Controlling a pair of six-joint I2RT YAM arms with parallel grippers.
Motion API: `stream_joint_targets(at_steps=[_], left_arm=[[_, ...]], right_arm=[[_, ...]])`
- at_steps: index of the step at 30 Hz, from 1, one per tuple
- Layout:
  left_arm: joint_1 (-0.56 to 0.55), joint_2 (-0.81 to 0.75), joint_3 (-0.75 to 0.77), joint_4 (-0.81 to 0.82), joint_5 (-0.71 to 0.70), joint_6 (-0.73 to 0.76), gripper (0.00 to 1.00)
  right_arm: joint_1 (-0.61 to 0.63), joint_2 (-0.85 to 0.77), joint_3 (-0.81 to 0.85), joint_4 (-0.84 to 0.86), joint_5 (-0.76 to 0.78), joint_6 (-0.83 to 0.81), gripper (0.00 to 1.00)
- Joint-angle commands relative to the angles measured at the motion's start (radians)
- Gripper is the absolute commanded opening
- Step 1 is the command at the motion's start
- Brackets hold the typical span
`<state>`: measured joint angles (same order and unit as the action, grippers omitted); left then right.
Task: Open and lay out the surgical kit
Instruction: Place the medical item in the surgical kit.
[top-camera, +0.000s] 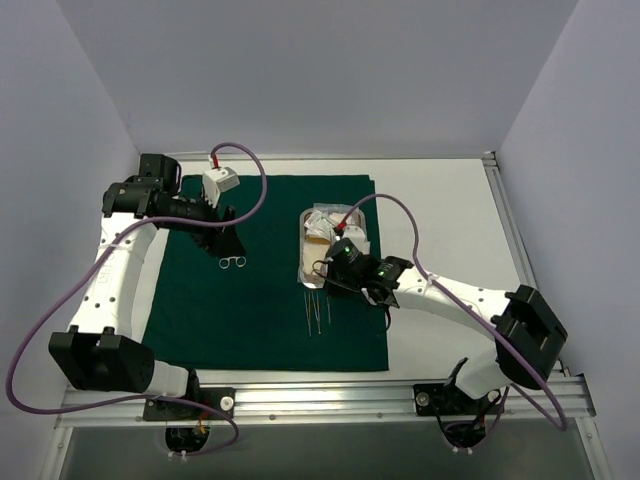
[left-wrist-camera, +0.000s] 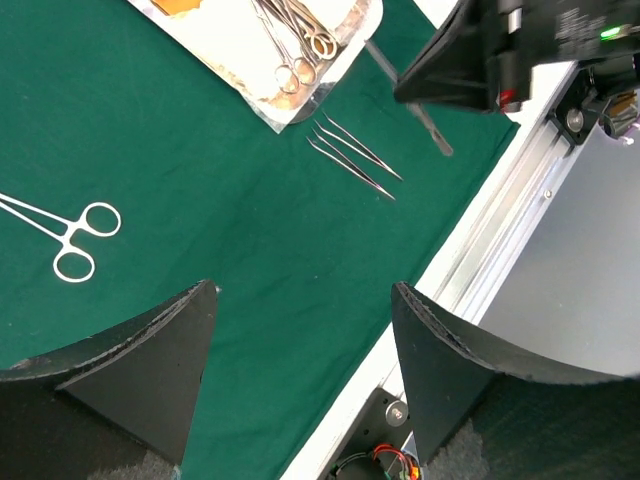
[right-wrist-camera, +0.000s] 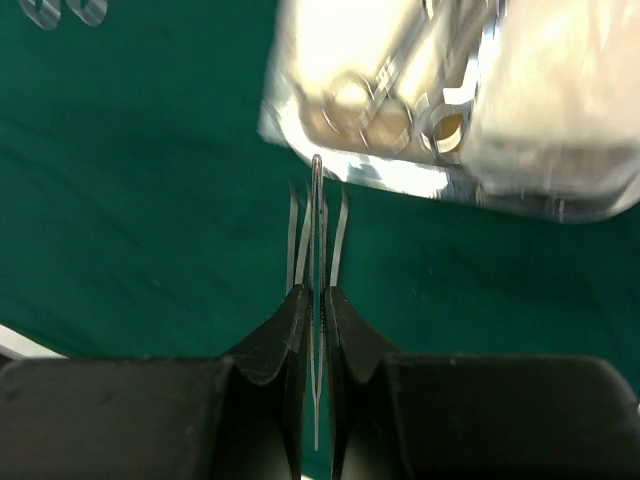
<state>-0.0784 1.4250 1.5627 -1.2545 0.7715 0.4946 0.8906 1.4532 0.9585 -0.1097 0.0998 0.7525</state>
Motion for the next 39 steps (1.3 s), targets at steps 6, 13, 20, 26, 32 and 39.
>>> stream_joint_targets(at_steps=[6, 13, 20, 26, 32, 39], left_arm=[[0.006, -0.003, -0.023, -0.002, 0.038, 0.045, 0.79], [0.005, 0.000, -0.026, 0.003, 0.040, 0.048, 0.79], [0.006, 0.003, -0.026, 0.004, 0.046, 0.055, 0.79], [0.006, 0.002, -0.032, 0.003, 0.054, 0.056, 0.79], [0.006, 0.003, -0.029, 0.003, 0.058, 0.058, 0.79], [0.006, 0.002, -0.024, -0.005, 0.057, 0.068, 0.79]], right_arm=[[-0.031, 0.104, -0.064, 0.044, -0.172, 0.050, 0.00], [-0.048, 0.141, -0.095, 0.070, -0.181, 0.068, 0.00], [-0.047, 0.128, -0.124, 0.051, -0.153, 0.099, 0.00], [-0.039, 0.136, -0.145, 0.087, -0.149, 0.122, 0.00], [-0.039, 0.176, -0.129, 0.091, -0.144, 0.113, 0.01], [-0.038, 0.196, -0.130, 0.081, -0.109, 0.119, 0.11]])
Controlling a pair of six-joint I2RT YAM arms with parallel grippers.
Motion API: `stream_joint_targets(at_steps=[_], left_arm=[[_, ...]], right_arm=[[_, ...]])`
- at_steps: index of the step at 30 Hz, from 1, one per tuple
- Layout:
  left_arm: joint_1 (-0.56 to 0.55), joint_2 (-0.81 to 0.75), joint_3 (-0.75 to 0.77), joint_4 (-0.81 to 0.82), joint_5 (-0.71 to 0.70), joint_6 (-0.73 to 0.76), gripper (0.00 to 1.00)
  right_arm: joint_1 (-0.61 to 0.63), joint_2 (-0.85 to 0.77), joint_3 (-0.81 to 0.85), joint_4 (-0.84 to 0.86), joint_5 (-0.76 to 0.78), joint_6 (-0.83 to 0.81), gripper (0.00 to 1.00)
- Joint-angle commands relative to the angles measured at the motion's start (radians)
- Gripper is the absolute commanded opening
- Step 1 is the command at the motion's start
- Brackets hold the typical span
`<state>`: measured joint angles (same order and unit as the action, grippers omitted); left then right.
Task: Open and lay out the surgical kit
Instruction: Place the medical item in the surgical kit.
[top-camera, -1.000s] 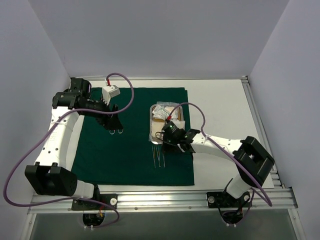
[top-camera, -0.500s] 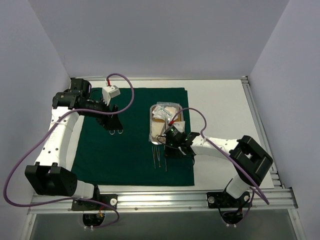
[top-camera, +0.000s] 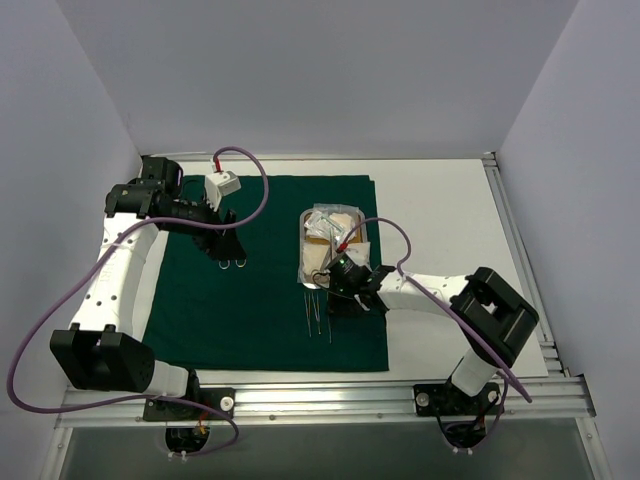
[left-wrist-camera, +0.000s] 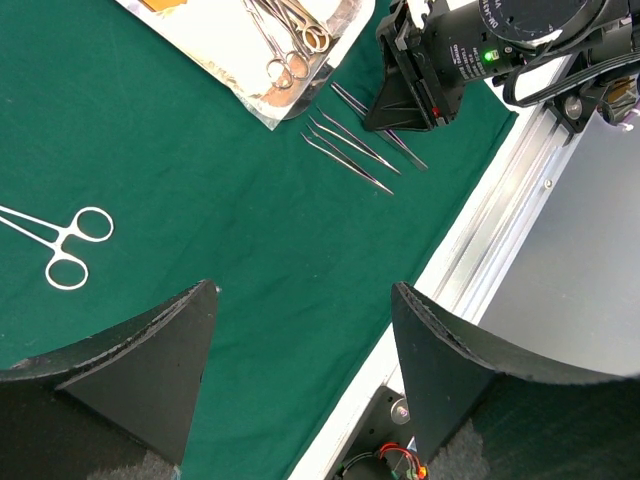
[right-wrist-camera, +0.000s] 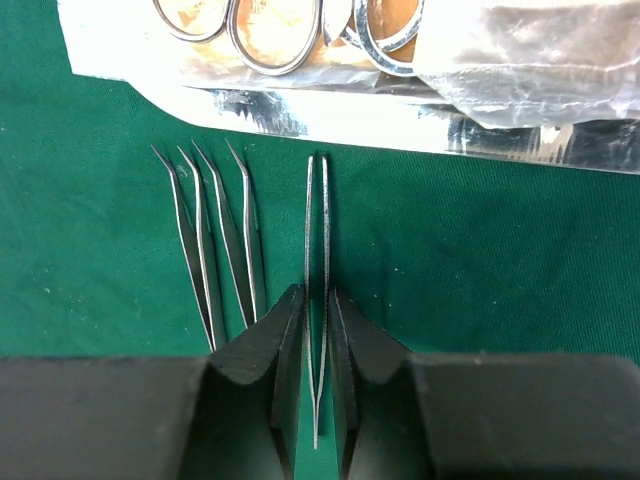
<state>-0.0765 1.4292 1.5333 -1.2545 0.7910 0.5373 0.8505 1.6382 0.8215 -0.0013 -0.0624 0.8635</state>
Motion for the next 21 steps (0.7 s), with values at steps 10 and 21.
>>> stream_joint_targets(at_steps=[10, 21], left_arm=[[0.004, 0.007, 0.014, -0.019, 0.042, 0.032, 0.79], [0.004, 0.011, 0.025, -0.028, 0.047, 0.036, 0.79]], right_arm=[[0.013, -0.014, 0.034, -0.086, 0.114, 0.006, 0.24], [0.044, -0.057, 0.172, -0.236, 0.183, -0.032, 0.33]])
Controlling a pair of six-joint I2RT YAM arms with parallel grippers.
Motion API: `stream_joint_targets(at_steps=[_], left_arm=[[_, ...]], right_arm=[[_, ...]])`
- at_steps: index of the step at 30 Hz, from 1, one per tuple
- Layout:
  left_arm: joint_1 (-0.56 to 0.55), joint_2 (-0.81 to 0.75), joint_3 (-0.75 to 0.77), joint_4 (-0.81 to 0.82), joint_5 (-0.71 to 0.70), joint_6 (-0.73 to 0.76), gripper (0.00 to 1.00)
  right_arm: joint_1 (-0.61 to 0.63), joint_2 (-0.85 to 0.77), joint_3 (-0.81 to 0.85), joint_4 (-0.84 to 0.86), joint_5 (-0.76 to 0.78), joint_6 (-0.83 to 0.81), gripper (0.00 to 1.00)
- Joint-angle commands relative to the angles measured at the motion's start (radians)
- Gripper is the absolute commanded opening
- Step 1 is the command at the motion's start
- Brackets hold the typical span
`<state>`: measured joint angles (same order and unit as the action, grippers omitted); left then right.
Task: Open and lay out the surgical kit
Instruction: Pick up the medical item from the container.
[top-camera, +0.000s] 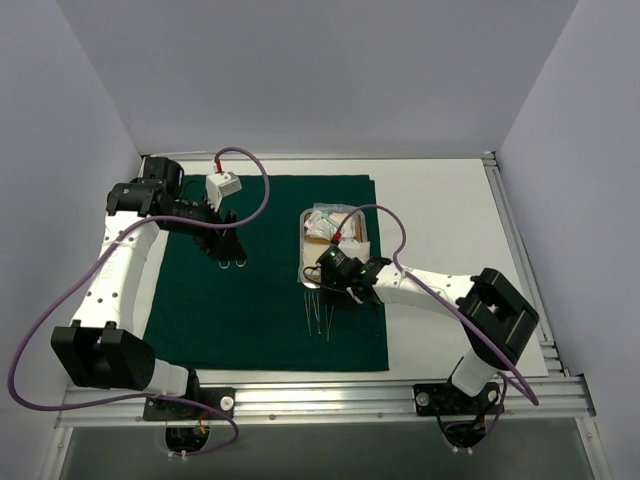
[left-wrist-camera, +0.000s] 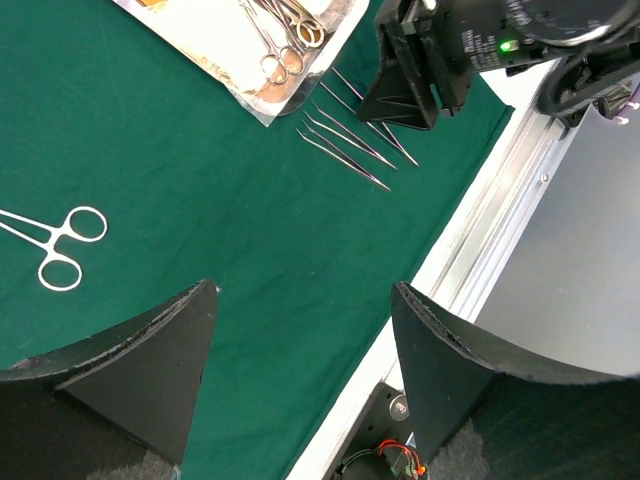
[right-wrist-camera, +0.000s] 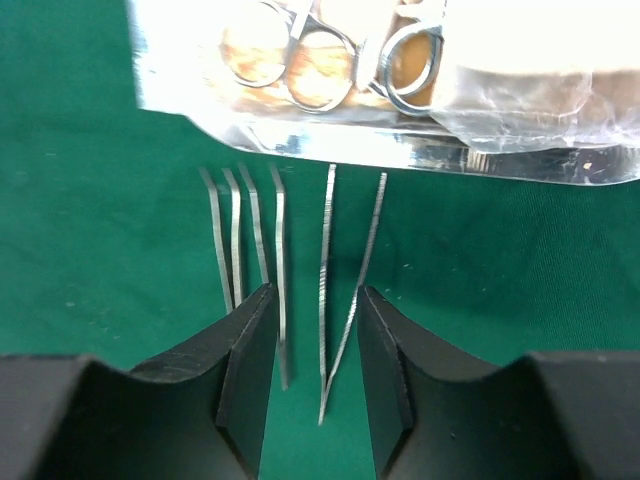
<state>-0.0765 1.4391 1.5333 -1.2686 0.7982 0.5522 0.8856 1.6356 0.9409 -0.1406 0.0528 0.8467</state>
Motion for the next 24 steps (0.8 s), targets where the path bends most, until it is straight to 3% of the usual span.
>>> stream_joint_targets(at_steps=[1, 7, 9, 11, 13, 15, 20, 24], left_arm=[[0.004, 0.001, 0.025, -0.012, 0.039, 0.023, 0.79], [0.006, 0.000, 0.024, -0.014, 0.027, 0.028, 0.79], [0.007, 0.000, 0.019, -0.005, 0.024, 0.025, 0.79], [0.012, 0.001, 0.011, 0.001, 0.021, 0.019, 0.79], [0.017, 0.003, 0.005, 0.003, 0.018, 0.017, 0.79], [0.020, 0.000, -0.007, 0.006, 0.007, 0.017, 0.79], [0.034, 0.006, -0.032, 0.017, -0.004, 0.017, 0.79], [0.038, 0.018, -0.035, 0.021, -0.008, 0.017, 0.79]], right_arm=[[0.010, -0.062, 0.058, -0.108, 0.074, -0.015, 0.34], [0.003, -0.135, 0.156, -0.185, 0.151, -0.072, 0.33], [-0.022, -0.135, 0.189, -0.192, 0.194, -0.139, 0.26], [-0.069, -0.116, 0.237, -0.183, 0.208, -0.188, 0.12], [-0.135, -0.091, 0.262, -0.146, 0.181, -0.236, 0.08], [-0.174, -0.045, 0.285, -0.104, 0.151, -0.250, 0.07], [-0.220, 0.095, 0.332, -0.050, 0.140, -0.268, 0.18], [-0.220, 0.190, 0.403, -0.050, 0.134, -0.281, 0.19]])
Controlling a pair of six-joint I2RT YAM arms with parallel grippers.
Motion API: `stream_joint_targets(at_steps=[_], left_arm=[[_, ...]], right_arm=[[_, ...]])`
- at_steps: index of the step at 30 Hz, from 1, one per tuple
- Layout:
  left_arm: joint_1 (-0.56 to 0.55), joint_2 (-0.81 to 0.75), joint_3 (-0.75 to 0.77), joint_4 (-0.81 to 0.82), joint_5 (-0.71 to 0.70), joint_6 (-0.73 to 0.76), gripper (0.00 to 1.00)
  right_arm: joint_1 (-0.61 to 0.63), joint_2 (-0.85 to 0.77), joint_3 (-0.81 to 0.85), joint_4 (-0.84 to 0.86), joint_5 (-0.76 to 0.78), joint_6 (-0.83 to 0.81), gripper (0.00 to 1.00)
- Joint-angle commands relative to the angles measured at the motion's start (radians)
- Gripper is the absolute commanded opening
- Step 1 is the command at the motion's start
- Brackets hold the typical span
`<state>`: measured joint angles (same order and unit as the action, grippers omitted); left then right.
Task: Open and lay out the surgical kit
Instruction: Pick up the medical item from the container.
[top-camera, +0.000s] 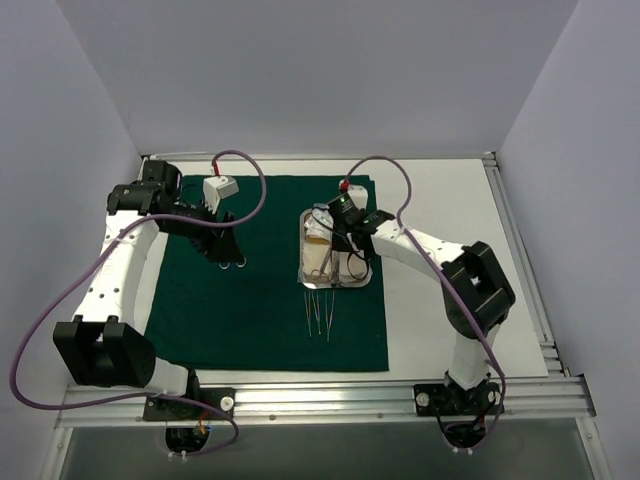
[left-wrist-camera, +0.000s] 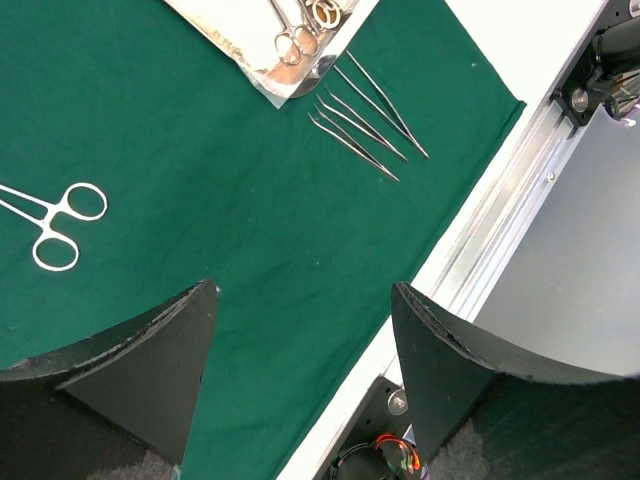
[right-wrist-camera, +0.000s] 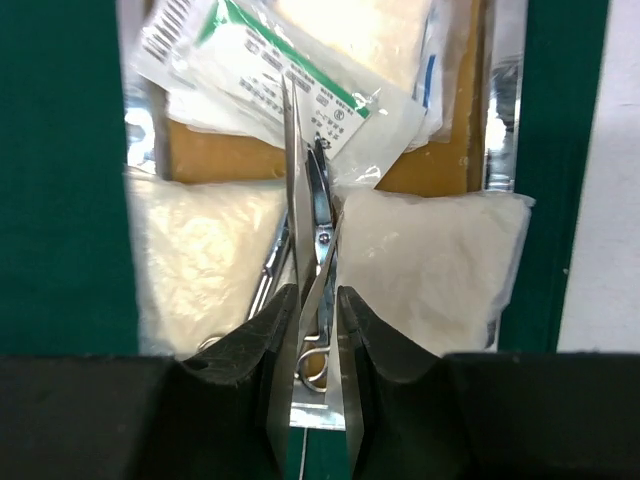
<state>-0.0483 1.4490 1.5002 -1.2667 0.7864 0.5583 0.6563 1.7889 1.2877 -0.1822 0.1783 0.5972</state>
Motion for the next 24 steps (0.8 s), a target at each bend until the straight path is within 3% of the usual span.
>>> stream_joint_targets(at_steps=[1, 24], left_arm=[[0.011, 0.010, 0.000, 0.020, 0.001, 0.011, 0.79], [0.025, 0.034, 0.003, 0.013, 0.019, 0.028, 0.79]], right_arm=[[0.009, 0.050, 0.062, -0.008, 0.007, -0.031, 0.19], [0.026, 0.156, 0.022, 0.050, -0.050, -0.023, 0.20]])
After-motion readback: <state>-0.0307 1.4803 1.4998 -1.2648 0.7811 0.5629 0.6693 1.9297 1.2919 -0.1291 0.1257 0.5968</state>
